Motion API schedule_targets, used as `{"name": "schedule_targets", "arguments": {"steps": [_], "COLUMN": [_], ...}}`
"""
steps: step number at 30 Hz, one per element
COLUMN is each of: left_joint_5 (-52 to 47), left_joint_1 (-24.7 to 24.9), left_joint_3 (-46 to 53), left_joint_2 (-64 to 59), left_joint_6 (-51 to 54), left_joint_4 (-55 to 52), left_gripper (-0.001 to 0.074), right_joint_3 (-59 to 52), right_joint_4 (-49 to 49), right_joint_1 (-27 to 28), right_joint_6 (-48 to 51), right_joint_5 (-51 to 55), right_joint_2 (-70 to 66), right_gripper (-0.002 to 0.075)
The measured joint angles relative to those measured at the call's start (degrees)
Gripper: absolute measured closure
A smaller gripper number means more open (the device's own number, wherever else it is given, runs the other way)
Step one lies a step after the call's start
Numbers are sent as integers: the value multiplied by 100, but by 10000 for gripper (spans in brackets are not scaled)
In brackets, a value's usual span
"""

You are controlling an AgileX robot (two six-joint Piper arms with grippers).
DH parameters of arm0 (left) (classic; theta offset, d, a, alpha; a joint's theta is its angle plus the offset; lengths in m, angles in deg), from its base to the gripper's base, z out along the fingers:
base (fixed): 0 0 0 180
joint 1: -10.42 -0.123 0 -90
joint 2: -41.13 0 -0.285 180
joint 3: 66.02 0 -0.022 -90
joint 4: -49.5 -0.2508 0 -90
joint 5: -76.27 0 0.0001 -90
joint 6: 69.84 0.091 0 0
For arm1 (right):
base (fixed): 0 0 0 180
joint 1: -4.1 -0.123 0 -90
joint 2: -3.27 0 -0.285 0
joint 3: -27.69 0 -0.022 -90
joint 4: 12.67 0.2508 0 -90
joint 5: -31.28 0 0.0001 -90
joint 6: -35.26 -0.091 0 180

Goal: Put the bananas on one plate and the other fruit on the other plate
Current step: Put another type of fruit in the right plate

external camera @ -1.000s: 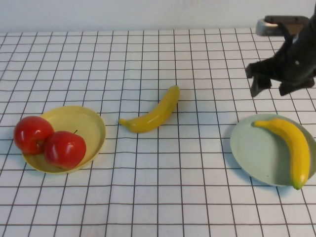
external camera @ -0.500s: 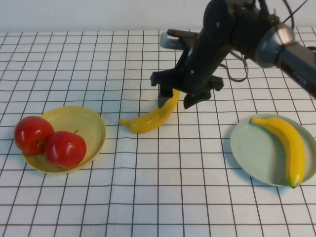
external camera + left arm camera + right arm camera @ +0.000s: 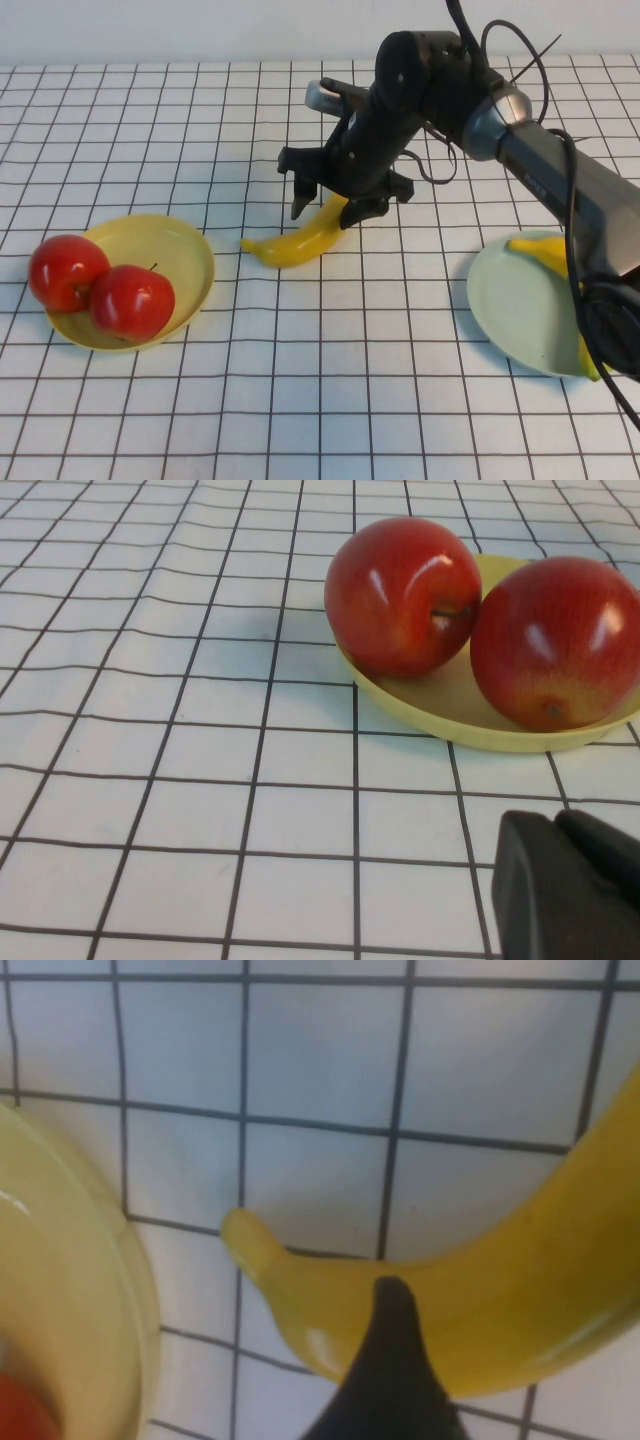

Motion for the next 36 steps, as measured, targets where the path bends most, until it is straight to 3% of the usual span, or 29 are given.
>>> {"name": "schedule_targets", "arguments": {"steps": [10,24,27,29,36], "left_joint_5": [0,0,0,0,0], "left_joint_1": [0,0,0,0,0], "left_joint_3": [0,0,0,0,0], "left_joint_2": [0,0,0,0,0], "left_joint_6": [0,0,0,0,0], "left_joint_4": [0,0,0,0,0], "left_gripper": [738,738,738,738,738], "right_joint_3": [26,47,72,168,827], "right_joint_4": [-905,-774,-771,-832,-1324], "right_joint_1": [0,-63,-75,-113,-270], "right_joint_6": [-241,-441,-441,-428,465], "right_joint_5": [44,-340,-365,-298,45], "right_joint_2": [-37,-381,-394,-441,-403], "right_gripper": [245,247,302,398,390]}}
